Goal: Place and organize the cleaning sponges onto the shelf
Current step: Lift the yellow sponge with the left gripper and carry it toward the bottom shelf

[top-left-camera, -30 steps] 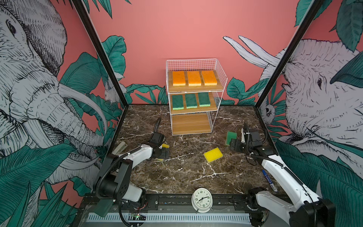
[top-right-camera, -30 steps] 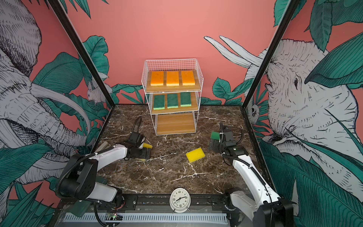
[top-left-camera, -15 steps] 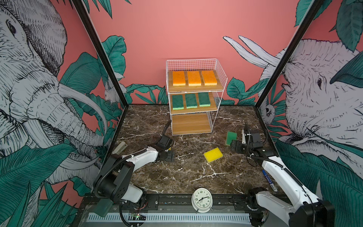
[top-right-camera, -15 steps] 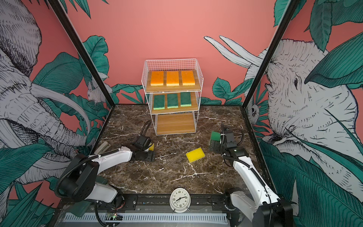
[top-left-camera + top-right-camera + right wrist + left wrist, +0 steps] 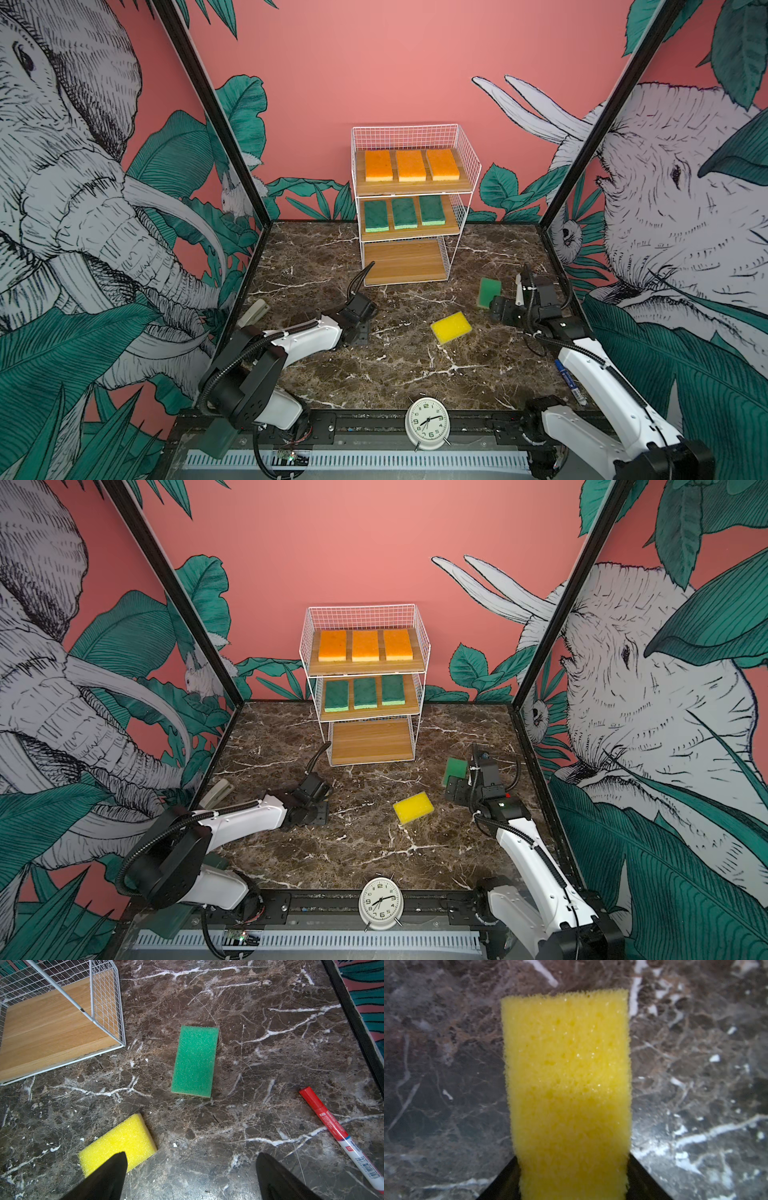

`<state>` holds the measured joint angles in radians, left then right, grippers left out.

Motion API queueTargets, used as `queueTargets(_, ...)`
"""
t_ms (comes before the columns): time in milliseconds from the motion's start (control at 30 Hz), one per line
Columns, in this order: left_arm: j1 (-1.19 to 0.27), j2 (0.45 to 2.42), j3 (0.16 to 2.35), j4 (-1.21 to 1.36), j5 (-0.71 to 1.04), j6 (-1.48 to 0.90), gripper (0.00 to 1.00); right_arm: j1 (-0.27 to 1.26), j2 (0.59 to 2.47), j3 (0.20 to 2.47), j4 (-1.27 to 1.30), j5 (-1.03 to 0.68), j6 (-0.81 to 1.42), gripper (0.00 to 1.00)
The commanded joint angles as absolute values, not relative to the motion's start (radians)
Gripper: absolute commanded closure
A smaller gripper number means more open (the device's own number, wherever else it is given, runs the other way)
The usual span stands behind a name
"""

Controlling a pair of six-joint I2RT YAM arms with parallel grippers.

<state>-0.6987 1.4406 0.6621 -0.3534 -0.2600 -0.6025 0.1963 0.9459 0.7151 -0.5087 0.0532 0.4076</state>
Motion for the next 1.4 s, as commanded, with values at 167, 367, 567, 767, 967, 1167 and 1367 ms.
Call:
queueTargets(167,-0.808,1.364,0.639,-0.124,-0.354,-0.592,0.36,0.192,0.889,0.673,-0.468,0.022,0.443,0.01)
queueTargets(367,-0.811,1.452,0.69,0.046,-0.415,-0.51,0.36,0.192,0.842,0.645,-0.467,0.019,0.451,0.01)
queueTargets(567,-0.81,1.545,0.775,0.165,-0.498,-0.428,0.36,0.193,0.828,0.628,-0.445,-0.019,0.471,0.01)
queueTargets(767,-0.81,1.634,0.835,0.283,-0.564,-0.379,0.36,0.192,0.836,0.621,-0.426,-0.032,0.474,0.01)
queueTargets(967,-0.808,1.73,0.876,0.382,-0.597,-0.351,0.36,0.193,0.832,0.615,-0.413,-0.053,0.48,0.01)
queueTargets(1167,-0.802,1.81,0.944,0.408,-0.634,-0.348,0.36,0.192,0.83,0.606,-0.399,-0.073,0.486,0.01)
queueTargets(1367,-0.792,1.819,0.945,0.424,-0.676,-0.357,0.36,0.192,0.813,0.606,-0.408,-0.083,0.487,0.01)
